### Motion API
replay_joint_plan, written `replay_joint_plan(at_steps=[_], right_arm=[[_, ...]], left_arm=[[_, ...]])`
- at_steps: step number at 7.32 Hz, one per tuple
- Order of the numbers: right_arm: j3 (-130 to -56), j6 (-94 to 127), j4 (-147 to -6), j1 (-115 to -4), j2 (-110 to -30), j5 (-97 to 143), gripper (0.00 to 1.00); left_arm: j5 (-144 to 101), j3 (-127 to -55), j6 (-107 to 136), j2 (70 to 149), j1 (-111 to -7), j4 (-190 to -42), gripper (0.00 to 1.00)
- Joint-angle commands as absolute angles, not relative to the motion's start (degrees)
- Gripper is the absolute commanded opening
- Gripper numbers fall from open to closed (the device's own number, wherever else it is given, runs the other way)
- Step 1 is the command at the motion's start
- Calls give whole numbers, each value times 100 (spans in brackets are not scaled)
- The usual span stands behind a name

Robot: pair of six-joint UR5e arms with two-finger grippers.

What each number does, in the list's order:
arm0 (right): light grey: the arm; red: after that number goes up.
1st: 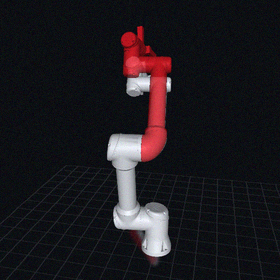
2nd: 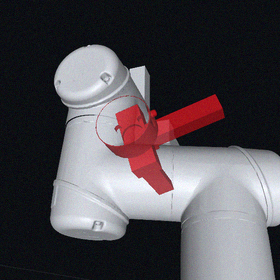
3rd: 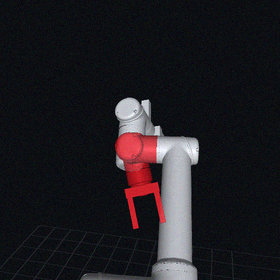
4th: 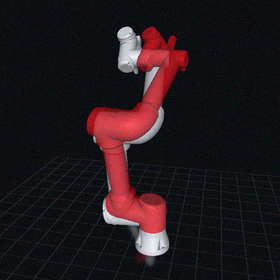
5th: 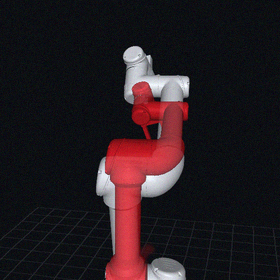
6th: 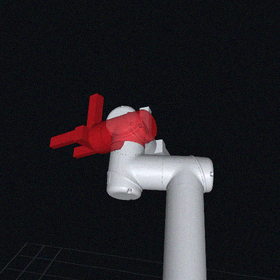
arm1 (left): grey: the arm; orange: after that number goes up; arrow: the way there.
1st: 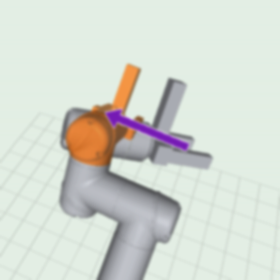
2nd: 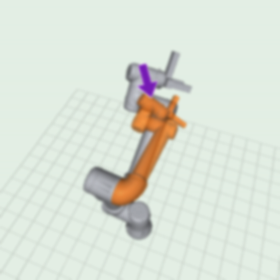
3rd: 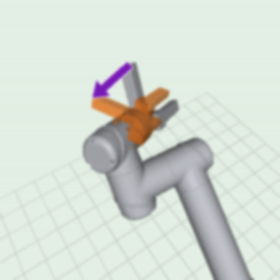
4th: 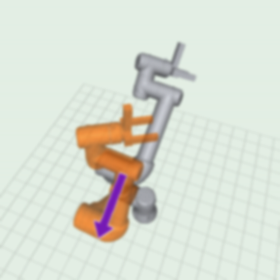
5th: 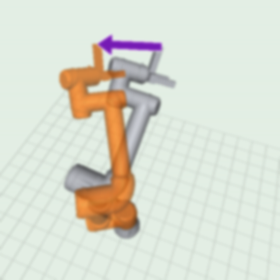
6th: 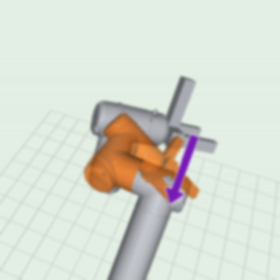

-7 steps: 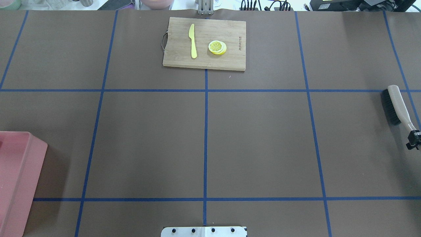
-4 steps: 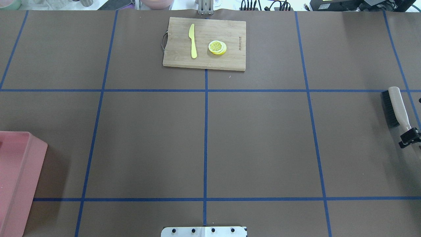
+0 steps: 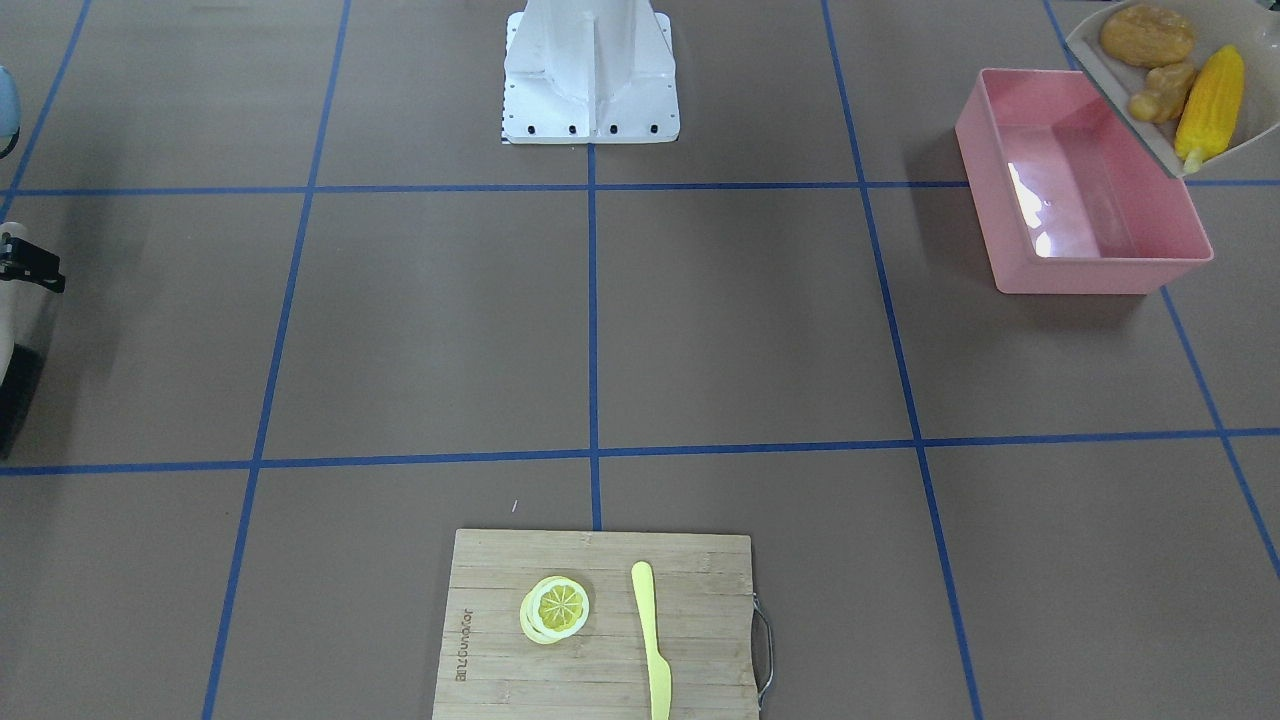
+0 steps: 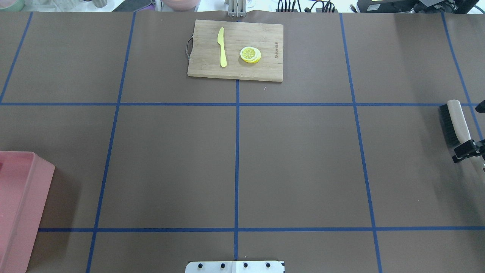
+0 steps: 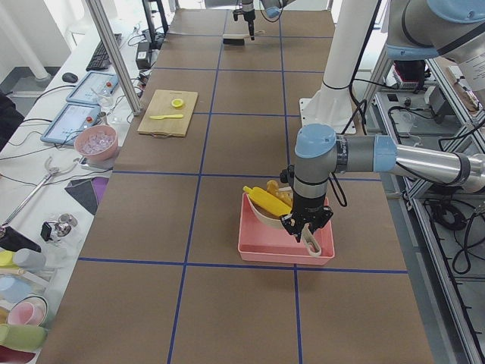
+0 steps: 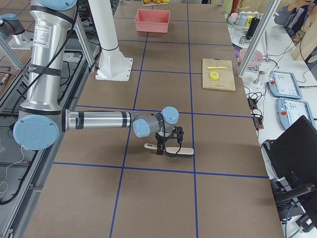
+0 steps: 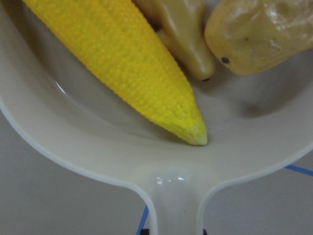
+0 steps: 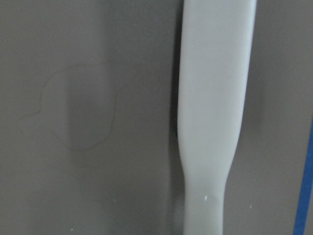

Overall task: Sweep and dump trash into bin
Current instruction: 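Hold the dustpan above the pink bin with the left gripper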

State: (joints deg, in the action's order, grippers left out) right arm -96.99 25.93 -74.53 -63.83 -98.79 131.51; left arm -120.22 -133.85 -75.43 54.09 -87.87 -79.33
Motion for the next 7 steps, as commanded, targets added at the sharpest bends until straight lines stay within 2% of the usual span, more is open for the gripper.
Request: replay_joint_plan(at_steps=[1,4,6,7], right_arm=[[-9677,2314,-7488,-6739,-9712,12780,100],[-9415,1108,-7928,-7232,-9511,12315,100],[-8538,994,-7945,-7837,-8897,12593,100],[-8395,680,-7963,-8040,-8868,12638,100]], left_arm=[[-11586,-13176,-7664,5431,-8693,-7919,0],[-11093,-12982,-7612,5589,-8404,-7648,0],[-10706,-12859,-7541,6018,-8254,-7104,0],[-10461,-12902,-7350,6116,-8053,-7049,0]])
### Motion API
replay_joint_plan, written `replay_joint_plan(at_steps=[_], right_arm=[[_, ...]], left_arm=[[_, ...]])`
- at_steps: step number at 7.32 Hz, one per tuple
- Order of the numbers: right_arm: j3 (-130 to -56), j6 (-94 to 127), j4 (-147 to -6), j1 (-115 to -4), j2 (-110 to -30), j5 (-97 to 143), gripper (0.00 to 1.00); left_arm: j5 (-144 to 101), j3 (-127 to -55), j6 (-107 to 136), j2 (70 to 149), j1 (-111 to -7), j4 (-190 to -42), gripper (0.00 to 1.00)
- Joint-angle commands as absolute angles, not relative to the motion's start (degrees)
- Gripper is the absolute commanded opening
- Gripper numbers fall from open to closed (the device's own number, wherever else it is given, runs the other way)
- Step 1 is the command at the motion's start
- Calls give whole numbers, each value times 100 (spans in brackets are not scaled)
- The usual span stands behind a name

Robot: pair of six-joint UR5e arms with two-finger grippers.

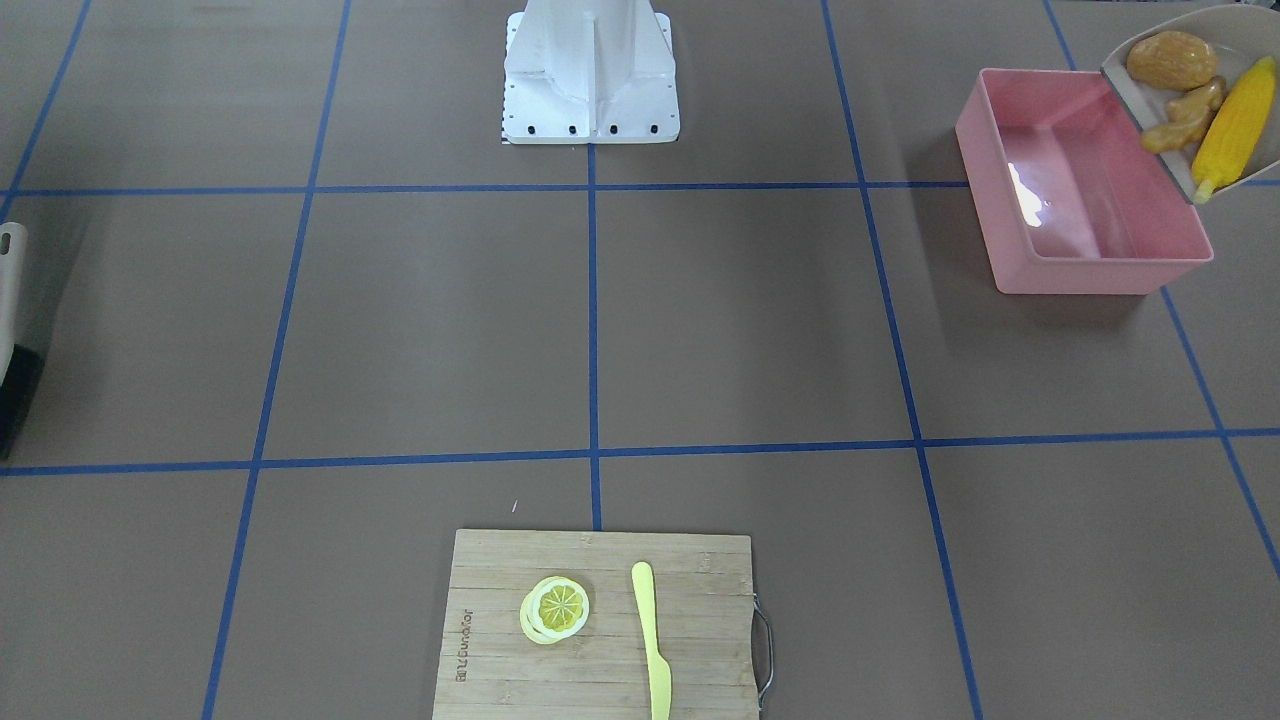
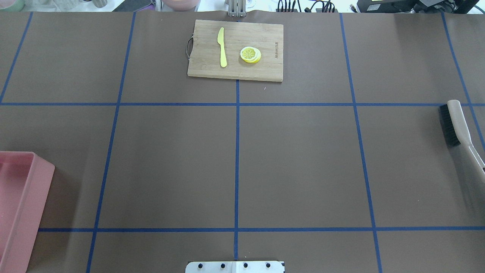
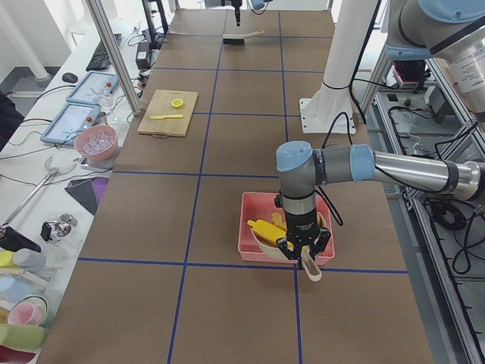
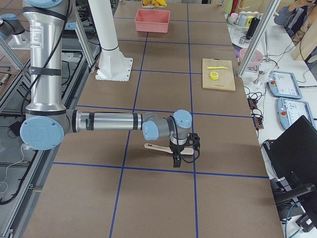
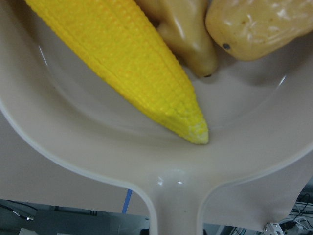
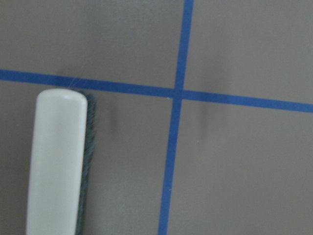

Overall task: Sweep and dump trash into bin
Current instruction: 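Hold the dustpan above the pink bin with the left gripper, then tilt the dustpan over the pink bin with the left gripper to dump the food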

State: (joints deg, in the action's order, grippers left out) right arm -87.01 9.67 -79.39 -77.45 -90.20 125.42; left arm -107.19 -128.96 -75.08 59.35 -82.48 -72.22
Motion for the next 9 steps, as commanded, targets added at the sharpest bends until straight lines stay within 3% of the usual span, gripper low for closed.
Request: replay_joint_plan(at_steps=[1,4,6,9], right_arm=[[-8463,581,-8137,-8260,-8894,12787,100],[-8885,563,-9105,-8455,-8703,12955,100],[-9393,353,-9787,-8701,-8605,12947,100],[-9422,325,-9853,-8719,-8709,12789,100]], left_arm=[[-10389,-12920,-7139,6126,-7903,-6910,0],[-9976,-13586,-6376,6389,-7087,-5822,0],[-9845,-13588,-6145,6635,-6734,-5381,0],[-9721,-13570,-6108,6645,-6680,-5353,0]])
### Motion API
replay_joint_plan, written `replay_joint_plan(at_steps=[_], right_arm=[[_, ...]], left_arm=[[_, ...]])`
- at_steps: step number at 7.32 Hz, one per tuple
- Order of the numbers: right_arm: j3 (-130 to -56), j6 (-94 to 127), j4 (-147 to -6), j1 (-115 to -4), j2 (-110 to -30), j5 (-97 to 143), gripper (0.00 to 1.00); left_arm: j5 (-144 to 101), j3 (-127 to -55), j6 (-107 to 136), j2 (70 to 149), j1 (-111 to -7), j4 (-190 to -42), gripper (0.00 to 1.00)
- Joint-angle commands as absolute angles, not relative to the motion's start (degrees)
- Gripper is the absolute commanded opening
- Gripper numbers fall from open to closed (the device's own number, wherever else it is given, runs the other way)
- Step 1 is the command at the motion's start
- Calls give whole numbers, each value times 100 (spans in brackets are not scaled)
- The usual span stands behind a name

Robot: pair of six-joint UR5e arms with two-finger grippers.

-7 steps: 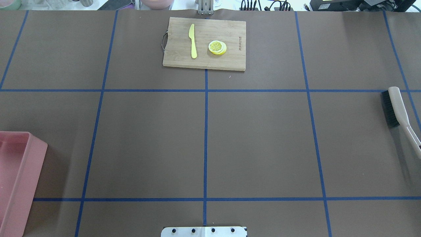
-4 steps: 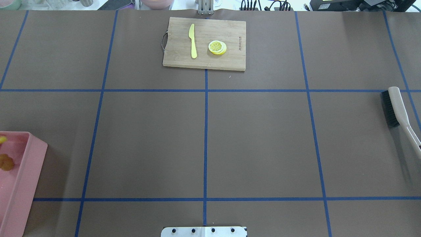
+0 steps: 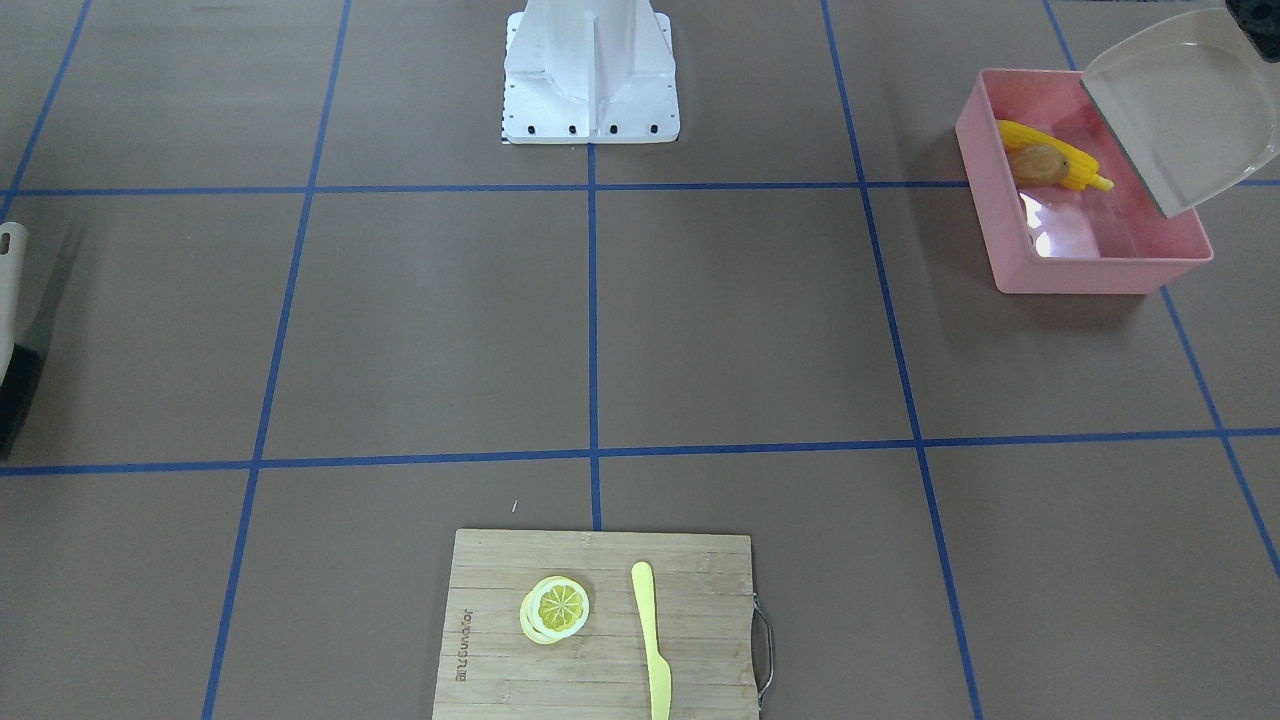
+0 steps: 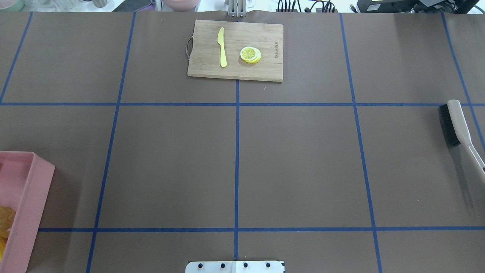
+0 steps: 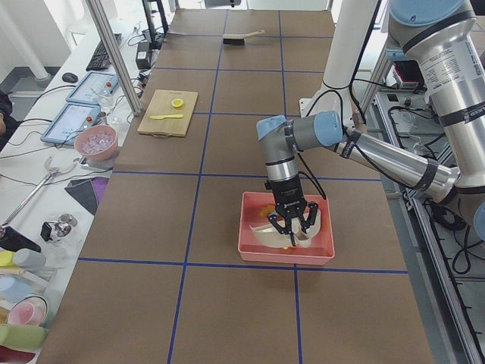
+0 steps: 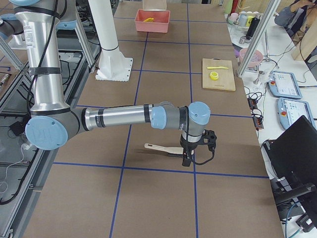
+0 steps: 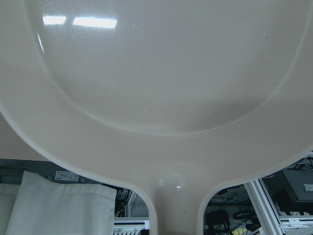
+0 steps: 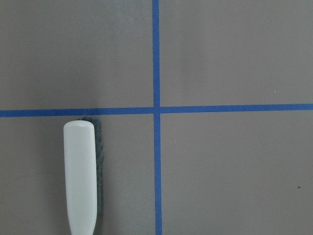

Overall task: Sweep and dump trash into bin
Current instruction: 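Tilt the dustpan over the pink bin with the left gripper to dump the food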

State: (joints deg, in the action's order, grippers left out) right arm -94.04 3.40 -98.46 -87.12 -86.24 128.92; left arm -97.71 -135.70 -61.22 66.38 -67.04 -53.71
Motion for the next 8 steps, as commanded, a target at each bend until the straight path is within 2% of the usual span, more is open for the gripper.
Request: replay_joint_plan(at_steps=[1,3,6,8], right_arm=[[-9422,325,-9853,-8710,-8701,12771,100],[-9474,325,-9861,-8719,-8579,12709,100],[-9493,351,-9364,-8684,-8824,12474,100],[-9544,343,-9132,-8684,-8877,12392,100]], left_arm=[[-9721,-13570,-6108,6645,-6680,-5344,0],[-9721,-13623,-6108,6636,-6688,-5352,0],[-9668,-13921,-5882,6548,-6820,-5588,0],[-9650,-13931,-5521,6557,-7223,-5869,0]])
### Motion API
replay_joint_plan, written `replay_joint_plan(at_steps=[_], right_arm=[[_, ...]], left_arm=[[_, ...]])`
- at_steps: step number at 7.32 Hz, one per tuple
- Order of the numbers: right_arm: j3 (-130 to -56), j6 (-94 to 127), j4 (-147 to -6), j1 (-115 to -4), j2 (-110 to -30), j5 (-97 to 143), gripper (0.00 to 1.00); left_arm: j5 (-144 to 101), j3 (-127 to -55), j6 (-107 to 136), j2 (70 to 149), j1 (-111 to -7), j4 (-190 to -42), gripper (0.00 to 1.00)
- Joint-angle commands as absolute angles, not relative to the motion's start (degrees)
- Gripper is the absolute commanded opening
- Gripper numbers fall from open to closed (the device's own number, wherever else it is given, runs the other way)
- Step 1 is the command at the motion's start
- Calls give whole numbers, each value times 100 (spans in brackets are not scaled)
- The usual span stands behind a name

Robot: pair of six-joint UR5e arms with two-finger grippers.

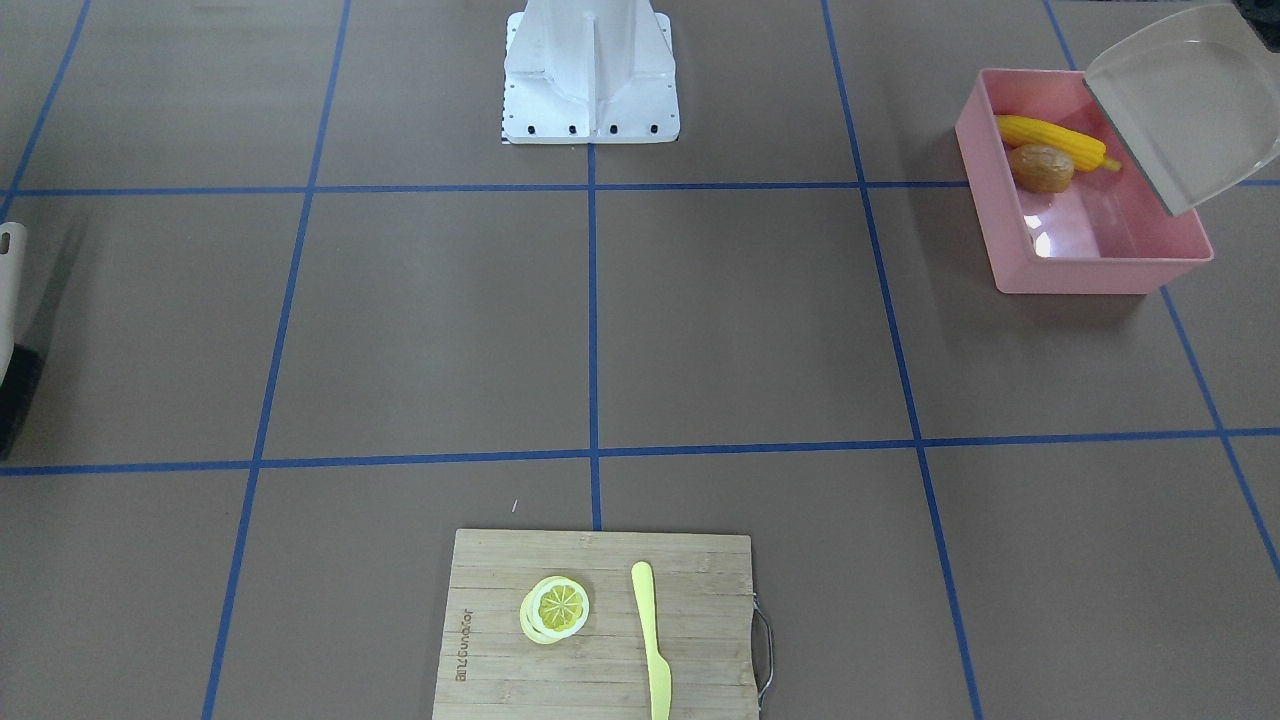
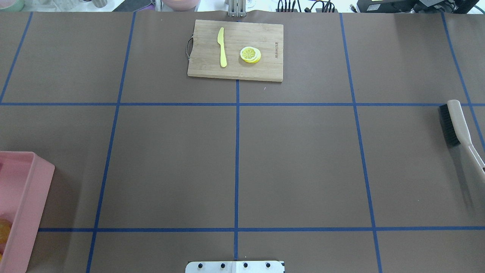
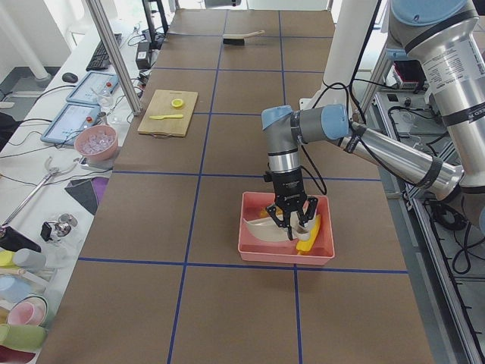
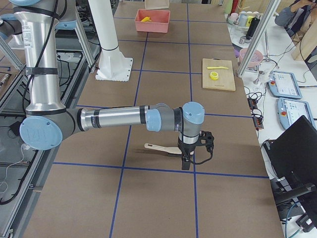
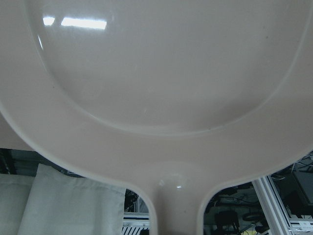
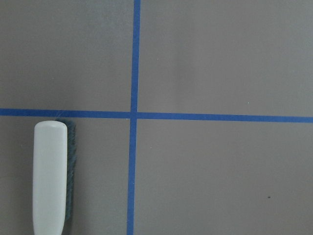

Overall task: Sweep and dump trash into bin
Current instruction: 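Bring the empty dustpan back down onto the table with the left gripper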

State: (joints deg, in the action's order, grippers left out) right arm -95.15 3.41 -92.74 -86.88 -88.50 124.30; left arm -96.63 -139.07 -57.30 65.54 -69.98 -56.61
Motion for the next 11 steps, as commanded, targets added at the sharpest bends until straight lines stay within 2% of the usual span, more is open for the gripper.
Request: replay_joint_plan(at_steps=[1,4,9,11], right_arm=[[-9545,351,-9123,-8684,-8868,12410,100],[-9580,352,-9132,-8552,-8859,12410,100],[-9668,351,-9132,-8552,-8974,12419,100],[-9677,386,-9132,-8552,-8974,12436,100]], left_arm=[[-9642,-13861,-5363,6609,-7399,-6089,0],[-9729,-13633,-4047,6923,-7646,-6679,0],[-11782,-12842,-3560,8583,-7629,-7357,0],[-11865,-12762,-3621,9278,-7088,-7348,0]])
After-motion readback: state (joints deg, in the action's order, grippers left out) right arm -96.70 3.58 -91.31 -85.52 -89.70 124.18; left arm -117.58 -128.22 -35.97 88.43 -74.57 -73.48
